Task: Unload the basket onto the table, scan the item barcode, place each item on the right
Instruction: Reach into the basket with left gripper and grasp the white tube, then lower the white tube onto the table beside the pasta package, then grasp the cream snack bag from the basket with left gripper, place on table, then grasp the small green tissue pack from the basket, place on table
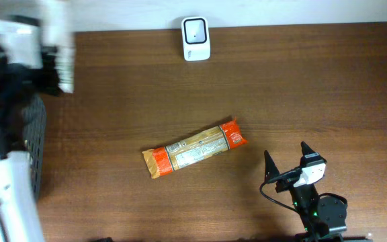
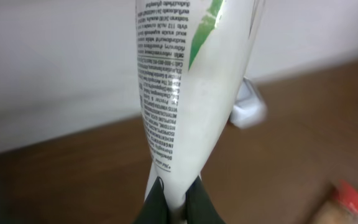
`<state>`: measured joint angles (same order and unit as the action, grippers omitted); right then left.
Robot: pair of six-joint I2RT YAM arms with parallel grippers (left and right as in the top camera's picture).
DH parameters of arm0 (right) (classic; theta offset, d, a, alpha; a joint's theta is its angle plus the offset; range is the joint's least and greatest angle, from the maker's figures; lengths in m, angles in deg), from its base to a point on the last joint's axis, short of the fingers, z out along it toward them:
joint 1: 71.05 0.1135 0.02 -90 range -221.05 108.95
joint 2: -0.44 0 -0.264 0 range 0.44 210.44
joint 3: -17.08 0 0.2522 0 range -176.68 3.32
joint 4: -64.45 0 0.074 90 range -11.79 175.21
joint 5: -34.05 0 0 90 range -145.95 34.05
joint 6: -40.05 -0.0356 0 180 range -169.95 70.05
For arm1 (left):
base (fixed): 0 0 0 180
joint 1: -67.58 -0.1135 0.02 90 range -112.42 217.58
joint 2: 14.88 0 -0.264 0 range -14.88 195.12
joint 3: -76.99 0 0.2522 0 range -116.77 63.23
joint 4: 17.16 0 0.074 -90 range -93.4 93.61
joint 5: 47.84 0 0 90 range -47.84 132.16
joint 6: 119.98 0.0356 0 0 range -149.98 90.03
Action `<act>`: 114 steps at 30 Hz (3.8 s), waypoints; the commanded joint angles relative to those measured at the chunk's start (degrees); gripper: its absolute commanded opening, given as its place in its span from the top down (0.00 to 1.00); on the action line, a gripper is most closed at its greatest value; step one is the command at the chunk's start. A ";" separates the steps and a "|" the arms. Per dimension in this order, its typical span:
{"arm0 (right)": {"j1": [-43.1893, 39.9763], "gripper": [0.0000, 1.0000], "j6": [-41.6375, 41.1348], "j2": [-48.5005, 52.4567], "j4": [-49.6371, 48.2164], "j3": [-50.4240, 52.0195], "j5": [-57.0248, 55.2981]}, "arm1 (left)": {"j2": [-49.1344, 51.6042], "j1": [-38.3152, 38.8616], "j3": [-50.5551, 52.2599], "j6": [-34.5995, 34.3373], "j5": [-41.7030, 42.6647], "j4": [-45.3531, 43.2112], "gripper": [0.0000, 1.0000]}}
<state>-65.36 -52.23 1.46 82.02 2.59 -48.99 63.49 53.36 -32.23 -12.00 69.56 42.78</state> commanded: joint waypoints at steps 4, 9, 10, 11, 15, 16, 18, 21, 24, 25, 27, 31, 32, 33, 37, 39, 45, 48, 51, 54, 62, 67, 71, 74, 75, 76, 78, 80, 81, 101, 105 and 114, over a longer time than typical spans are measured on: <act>0.28 0.01 0.37 -0.28 0.09 0.42 -0.07 | 21.35 24.17 -0.79 22.45 -9.68 8.98 1.00; 0.28 0.01 0.37 -0.28 0.09 0.42 -0.07 | 38.60 32.00 -0.76 22.84 -10.91 11.02 1.00; 0.28 0.01 0.37 -0.28 0.09 0.42 -0.07 | 42.32 32.83 -0.68 22.60 -10.69 11.17 1.00; 0.28 0.01 0.37 -0.28 0.09 0.42 -0.07 | 43.67 33.20 -0.68 22.60 -10.60 11.17 1.00; 0.28 0.01 0.37 -0.28 0.09 0.42 -0.07 | 43.93 34.64 -1.57 18.29 -10.27 11.39 0.01; 0.28 0.01 0.37 -0.28 0.09 0.42 -0.07 | 43.32 34.69 -3.87 13.35 -10.03 11.47 0.01; 0.28 0.01 0.37 -0.28 0.09 0.42 -0.07 | 39.93 33.40 -14.82 6.49 -10.10 15.85 0.01; 0.28 0.01 0.37 -0.28 0.09 0.42 -0.07 | 32.46 28.57 -36.28 2.19 -17.97 26.71 0.01; 0.28 0.01 0.37 -0.28 0.09 0.42 -0.07 | 22.58 8.68 -47.76 -15.39 -35.89 33.57 0.01; 0.28 0.01 0.37 -0.28 0.09 0.42 -0.07 | 21.35 1.88 -47.76 -20.57 -35.80 34.77 0.01; 0.28 0.01 0.37 -0.28 0.09 0.42 -0.07 | 21.40 -16.39 -45.75 -26.75 -33.00 36.61 0.01; 0.28 0.01 0.37 -0.28 0.09 0.42 -0.07 | 21.55 -31.98 -18.14 -23.37 -28.09 23.30 0.01; 0.28 0.01 0.37 -0.28 0.09 0.42 -0.07 | 21.94 -32.89 -9.35 -21.99 -26.49 17.16 0.01; 0.28 0.01 0.37 -0.28 0.09 0.42 -0.07 | 22.60 -32.98 -1.79 -18.75 -26.73 11.80 0.01; 0.28 0.01 0.37 -0.28 0.09 0.42 -0.07 | 26.99 -32.98 11.26 -14.01 -28.63 0.42 0.01; 0.28 0.01 0.37 -0.28 0.09 0.42 -0.07 | 30.58 -32.98 11.26 -12.15 -27.32 -0.70 0.01; 0.28 0.01 0.37 -0.28 0.09 0.42 -0.07 | 38.66 -32.94 11.26 -10.12 -25.42 -0.90 0.13; 0.28 0.01 0.37 -0.28 0.09 0.42 -0.07 | 39.80 -32.96 11.26 -10.12 -25.51 -1.03 0.98; 0.28 0.01 0.37 -0.28 0.09 0.42 -0.07 | 39.41 -32.81 5.09 -10.16 -25.40 0.20 1.00; 0.28 0.01 0.37 -0.28 0.09 0.42 -0.07 | 37.18 -31.98 -15.74 -10.14 -23.06 7.48 1.00; 0.28 0.01 0.37 -0.28 0.09 0.42 -0.07 | 21.07 -15.10 -47.10 -7.87 -1.20 19.71 1.00; 0.28 0.01 0.37 -0.28 0.09 0.42 -0.07 | 26.95 13.27 -40.19 9.05 -1.31 34.80 1.00; 0.28 0.01 0.37 -0.28 0.09 0.42 -0.07 | 35.98 24.35 -20.74 14.86 -5.18 30.69 1.00; 0.28 0.01 0.37 -0.28 0.09 0.42 -0.07 | 38.53 25.31 -4.31 3.58 -11.76 17.44 1.00; 0.28 0.01 0.37 -0.28 0.09 0.42 -0.07 | 38.53 25.31 2.56 -5.11 -16.50 9.18 1.00; 0.28 0.01 0.37 -0.28 0.09 0.42 -0.07 | 38.53 25.33 5.77 -8.24 -16.70 5.38 1.00; 0.28 0.01 0.37 -0.28 0.09 0.42 -0.07 | 38.58 25.64 11.54 -10.67 -16.74 0.87 0.51; 0.28 0.01 0.37 -0.28 0.09 0.42 -0.07 | 37.68 25.55 9.92 -10.71 -17.11 1.29 0.01; 0.28 0.01 0.37 -0.28 0.09 0.42 -0.07 | 37.16 25.38 8.09 -10.91 -17.38 1.73 0.01; 0.28 0.01 0.37 -0.28 0.09 0.42 -0.07 | 28.68 -33.38 2.69 9.05 -33.18 -2.14 0.16; 0.28 0.01 0.37 -0.28 0.09 0.42 -0.07 | 34.36 -37.81 4.57 14.14 -33.14 -6.29 0.12; 0.28 0.01 0.37 -0.28 0.09 0.42 -0.07 | 43.89 -41.75 4.57 19.85 -33.16 -7.96 0.21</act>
<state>-65.36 -52.27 1.46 82.02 2.59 -48.99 105.25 13.32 -27.82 6.82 35.96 34.95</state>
